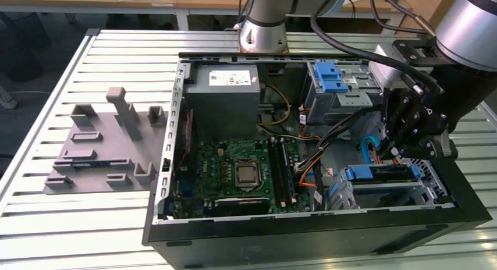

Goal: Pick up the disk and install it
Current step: 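Insert the second disk wire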

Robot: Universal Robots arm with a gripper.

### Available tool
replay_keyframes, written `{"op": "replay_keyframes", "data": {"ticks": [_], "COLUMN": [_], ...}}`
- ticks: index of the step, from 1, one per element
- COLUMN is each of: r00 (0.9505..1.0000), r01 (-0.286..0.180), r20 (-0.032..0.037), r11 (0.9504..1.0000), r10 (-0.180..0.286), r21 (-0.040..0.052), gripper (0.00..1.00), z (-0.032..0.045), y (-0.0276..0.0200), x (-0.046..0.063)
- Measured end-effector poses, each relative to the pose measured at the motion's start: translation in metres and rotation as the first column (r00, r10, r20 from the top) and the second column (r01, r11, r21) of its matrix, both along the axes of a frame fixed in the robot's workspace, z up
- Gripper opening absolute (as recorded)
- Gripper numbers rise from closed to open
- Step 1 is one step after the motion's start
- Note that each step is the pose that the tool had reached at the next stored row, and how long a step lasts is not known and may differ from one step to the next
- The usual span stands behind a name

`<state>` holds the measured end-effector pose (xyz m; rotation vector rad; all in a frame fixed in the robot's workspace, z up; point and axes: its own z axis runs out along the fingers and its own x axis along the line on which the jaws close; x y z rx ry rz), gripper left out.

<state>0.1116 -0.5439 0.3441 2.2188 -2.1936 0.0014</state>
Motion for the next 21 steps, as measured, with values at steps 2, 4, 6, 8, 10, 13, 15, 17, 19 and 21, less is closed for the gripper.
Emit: {"op": "replay_keyframes", "data": {"ticks": [2,4,6,8,10,13,15,17,19,21], "r00": [1.0,1.0,1.0,1.0,1.0,1.0,1.0,1.0,1.0,1.0], "r01": [0.0,0.0,0.0,0.0,0.0,0.0,0.0,0.0,0.0,0.0], "r20": [-0.0001,0.0,0.0,0.0,0.0,0.0,0.0,0.0,0.0,0.0], "r11": [1.0,1.0,1.0,1.0,1.0,1.0,1.0,1.0,1.0,1.0], "r10": [0.0,0.0,0.0,0.0,0.0,0.0,0.0,0.0,0.0,0.0], "r21": [0.0004,0.0004,0.0003,0.0004,0.0005,0.001,0.0009,0.0007,0.0007,0.0007], "gripper": [0.16,0.16,0.16,0.16,0.16,0.16,0.16,0.16,0.16,0.16], "z": [-0.0006,-0.001,-0.0011,-0.0016,-0.0024,-0.0033,-0.0041,-0.0049,-0.0054,-0.0059], "y": [-0.0025,-0.0041,-0.0057,-0.007,-0.0079,-0.0091,-0.0095,-0.0099,-0.01,-0.0102], "x": [0.0,0.0,0.0,0.0,0.0,0.0,0.0,0.0,0.0,0.0]}}
